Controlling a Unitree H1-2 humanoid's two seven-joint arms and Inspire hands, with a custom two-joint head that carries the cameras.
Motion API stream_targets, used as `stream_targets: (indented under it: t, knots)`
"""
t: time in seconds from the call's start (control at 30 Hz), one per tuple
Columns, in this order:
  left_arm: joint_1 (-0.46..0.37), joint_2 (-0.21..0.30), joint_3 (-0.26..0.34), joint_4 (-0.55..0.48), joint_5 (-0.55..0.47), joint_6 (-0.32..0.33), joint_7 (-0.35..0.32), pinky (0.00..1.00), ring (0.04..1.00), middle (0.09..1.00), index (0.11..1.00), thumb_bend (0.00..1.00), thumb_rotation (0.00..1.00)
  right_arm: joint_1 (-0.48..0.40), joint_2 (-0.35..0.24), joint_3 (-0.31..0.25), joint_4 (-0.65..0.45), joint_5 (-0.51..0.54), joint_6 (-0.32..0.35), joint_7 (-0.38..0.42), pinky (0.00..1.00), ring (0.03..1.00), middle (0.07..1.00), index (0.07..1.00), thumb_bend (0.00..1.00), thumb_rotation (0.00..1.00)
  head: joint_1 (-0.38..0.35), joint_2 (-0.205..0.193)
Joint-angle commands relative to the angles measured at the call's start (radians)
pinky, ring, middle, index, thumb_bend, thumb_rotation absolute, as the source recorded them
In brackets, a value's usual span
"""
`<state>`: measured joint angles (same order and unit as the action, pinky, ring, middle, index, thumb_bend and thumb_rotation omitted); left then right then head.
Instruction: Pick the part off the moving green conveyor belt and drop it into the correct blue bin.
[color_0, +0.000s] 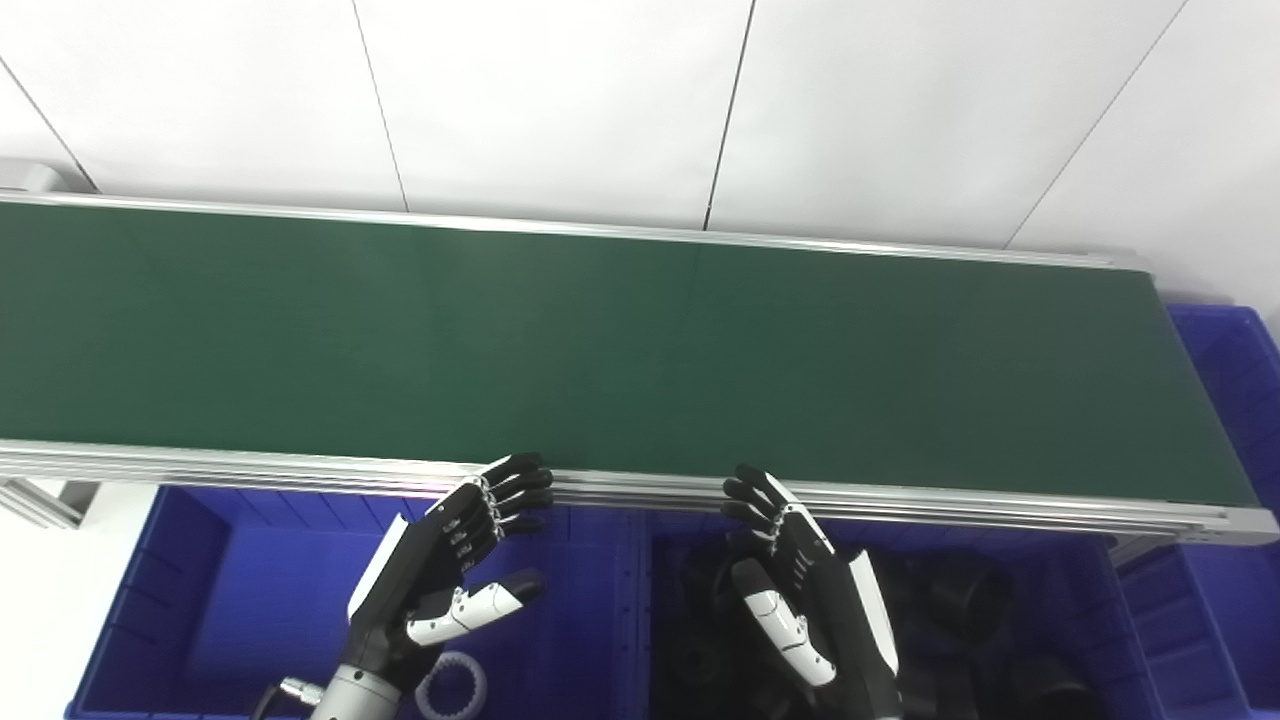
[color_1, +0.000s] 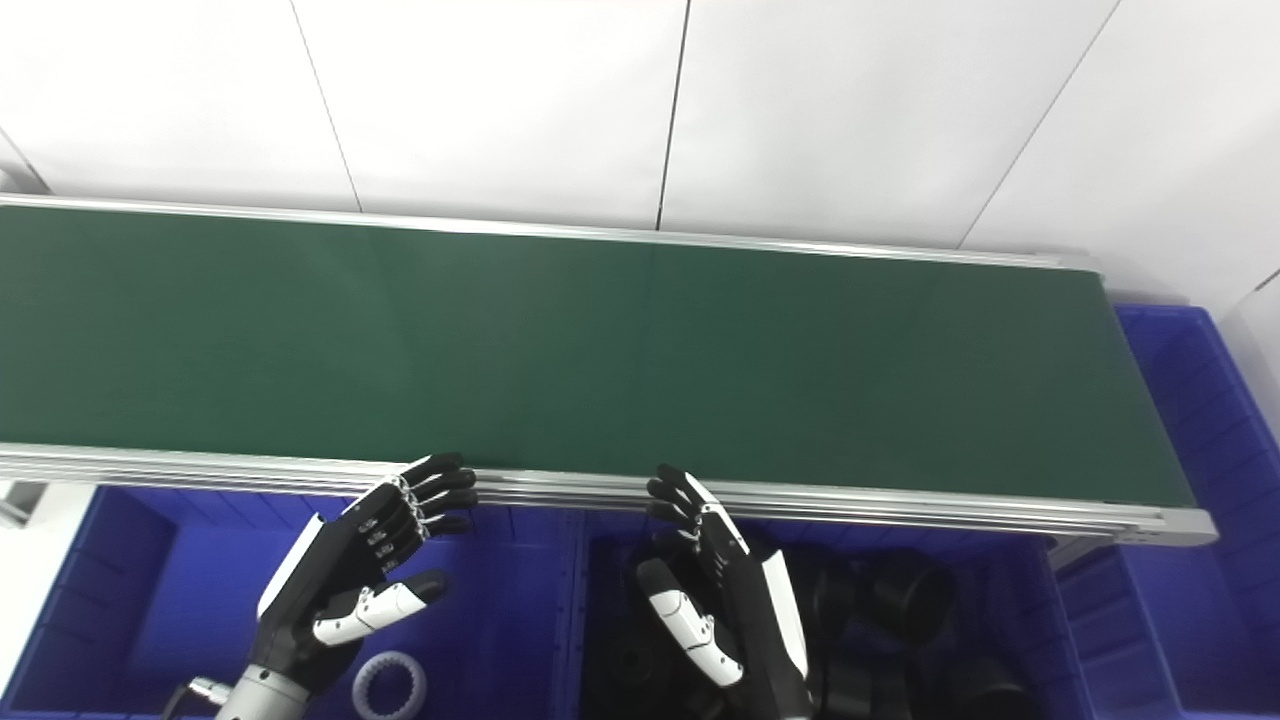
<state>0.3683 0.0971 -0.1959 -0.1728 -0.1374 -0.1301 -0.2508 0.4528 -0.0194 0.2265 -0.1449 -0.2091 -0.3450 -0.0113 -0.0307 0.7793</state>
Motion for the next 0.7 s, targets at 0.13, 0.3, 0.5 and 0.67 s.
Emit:
stream_targets:
  t: [0.13,0.3,0.5,0.67]
  knots:
    - [-0.005,-0.004,-0.001,-0.017,-0.006,-0.028,-0.006,0.73,0.781,0.81,0.821,0.84,0.38,-0.002,-0.001,-0.004,-0.015,0.004,-0.023,0.001,0.7,0.79,0.832,0.87,0.57,0.77,0.0,0.003]
    - [-0.003,-0.005,-0.001,-0.017,-0.01,-0.031,-0.007,0.73,0.783,0.81,0.822,0.84,0.39,-0.001,-0.003,-0.005,-0.014,0.0,-0.024,0.0,0.69,0.781,0.827,0.861,0.58,0.77,0.0,0.001]
    - [-0.002,-0.005,0.0,-0.016,-0.008,-0.029,-0.005,0.73,0.783,0.81,0.82,0.85,0.38,0.0,-0.003,-0.003,-0.013,0.007,-0.027,0.002,0.69,0.782,0.827,0.858,0.57,0.76,0.0,0.001]
    - [-0.002,-0.005,0.002,-0.016,-0.003,-0.03,-0.003,0.73,0.779,0.805,0.817,0.85,0.39,0.0,-0.003,-0.003,-0.017,0.002,-0.024,0.002,0.69,0.783,0.829,0.86,0.57,0.77,0.0,0.0]
